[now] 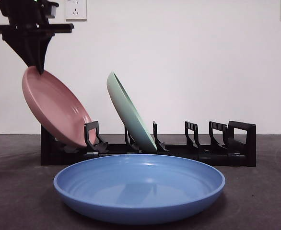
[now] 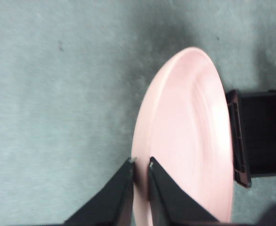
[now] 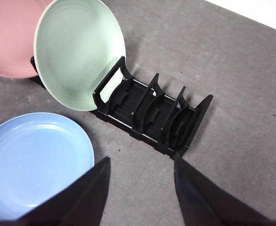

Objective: Place the plate

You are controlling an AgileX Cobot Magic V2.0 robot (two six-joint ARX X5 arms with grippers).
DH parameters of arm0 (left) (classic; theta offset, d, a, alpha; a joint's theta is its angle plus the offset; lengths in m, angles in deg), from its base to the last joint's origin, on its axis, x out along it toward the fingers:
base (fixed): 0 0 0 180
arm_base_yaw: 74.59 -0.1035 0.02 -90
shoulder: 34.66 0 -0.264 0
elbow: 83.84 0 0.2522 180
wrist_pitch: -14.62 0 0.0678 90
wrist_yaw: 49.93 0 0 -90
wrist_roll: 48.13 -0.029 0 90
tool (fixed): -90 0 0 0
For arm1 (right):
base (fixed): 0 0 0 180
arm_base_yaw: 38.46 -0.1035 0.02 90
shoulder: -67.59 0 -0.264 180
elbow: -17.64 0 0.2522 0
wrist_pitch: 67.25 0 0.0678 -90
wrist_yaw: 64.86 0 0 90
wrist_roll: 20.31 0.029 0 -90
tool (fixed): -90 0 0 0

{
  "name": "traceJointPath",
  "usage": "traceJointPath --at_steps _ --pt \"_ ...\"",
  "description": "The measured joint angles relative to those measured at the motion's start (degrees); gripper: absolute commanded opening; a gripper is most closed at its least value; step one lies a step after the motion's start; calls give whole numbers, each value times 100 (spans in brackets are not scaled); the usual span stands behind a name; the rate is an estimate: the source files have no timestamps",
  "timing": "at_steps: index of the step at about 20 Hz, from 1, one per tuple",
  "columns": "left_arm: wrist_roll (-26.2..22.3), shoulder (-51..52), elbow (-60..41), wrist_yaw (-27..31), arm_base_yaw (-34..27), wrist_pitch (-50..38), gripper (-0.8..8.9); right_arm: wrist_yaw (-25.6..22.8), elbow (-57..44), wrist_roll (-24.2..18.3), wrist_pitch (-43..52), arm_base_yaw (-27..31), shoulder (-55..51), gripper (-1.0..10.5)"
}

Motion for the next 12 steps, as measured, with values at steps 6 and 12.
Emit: traceJointPath --at_steps 6,12 --pt "-131 0 586 435 4 584 11 0 0 0 0 0 0 216" --pt "-144 0 732 483 4 929 11 0 0 0 0 0 0 216"
